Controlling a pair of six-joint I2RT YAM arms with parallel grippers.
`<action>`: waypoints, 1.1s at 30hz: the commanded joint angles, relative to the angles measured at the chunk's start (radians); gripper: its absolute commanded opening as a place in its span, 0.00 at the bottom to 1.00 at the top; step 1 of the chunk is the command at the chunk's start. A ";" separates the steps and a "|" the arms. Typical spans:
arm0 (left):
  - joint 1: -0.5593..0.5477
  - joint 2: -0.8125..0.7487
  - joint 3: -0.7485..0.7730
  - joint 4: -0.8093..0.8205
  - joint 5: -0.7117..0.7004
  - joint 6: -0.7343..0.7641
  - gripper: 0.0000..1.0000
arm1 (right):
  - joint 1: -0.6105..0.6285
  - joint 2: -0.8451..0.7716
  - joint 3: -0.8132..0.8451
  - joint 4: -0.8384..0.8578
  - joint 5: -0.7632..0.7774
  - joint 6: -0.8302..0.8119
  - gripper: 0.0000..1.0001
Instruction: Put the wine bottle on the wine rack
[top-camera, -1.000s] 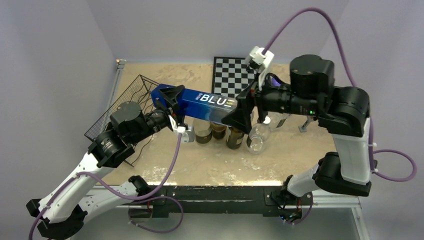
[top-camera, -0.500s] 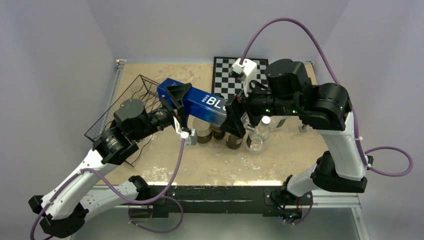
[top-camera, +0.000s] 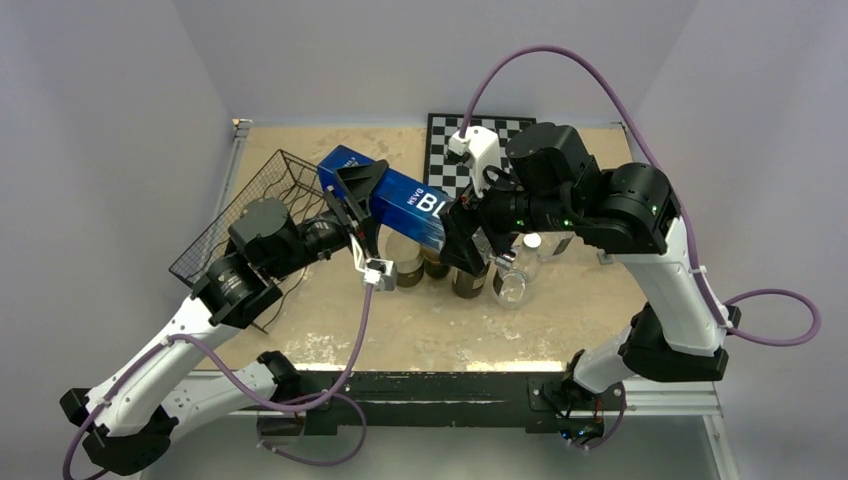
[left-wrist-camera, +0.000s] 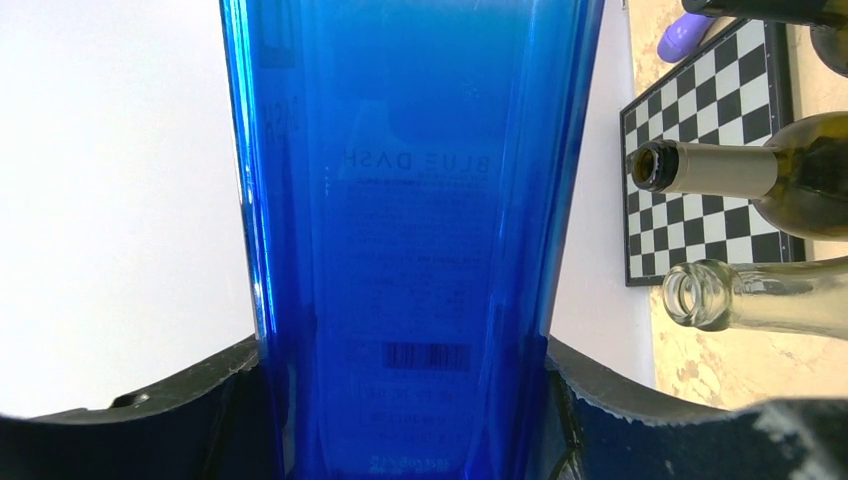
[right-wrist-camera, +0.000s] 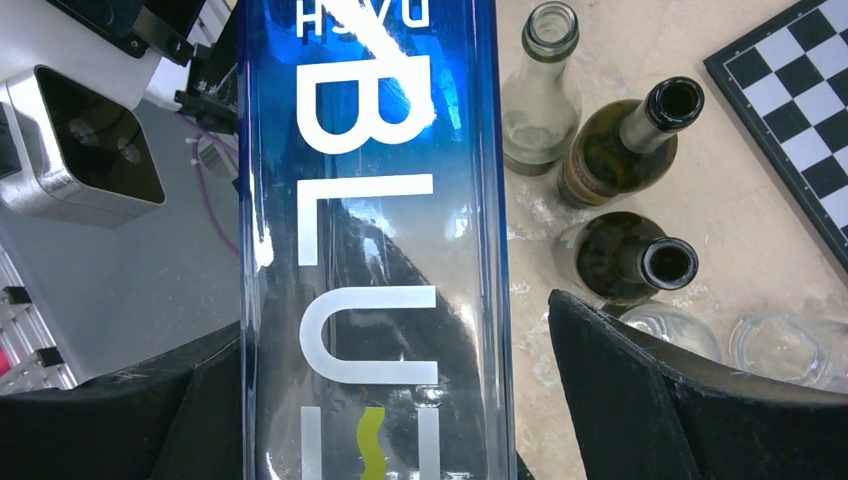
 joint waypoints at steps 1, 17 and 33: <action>0.000 -0.015 0.027 0.295 0.038 0.014 0.00 | 0.004 -0.009 -0.036 0.068 0.021 0.010 0.86; 0.000 -0.016 0.029 0.295 0.036 -0.084 0.00 | 0.005 -0.021 -0.106 0.133 0.069 0.005 0.65; 0.000 -0.086 -0.080 0.413 -0.011 -0.155 0.80 | 0.015 -0.118 -0.225 0.328 0.069 0.006 0.00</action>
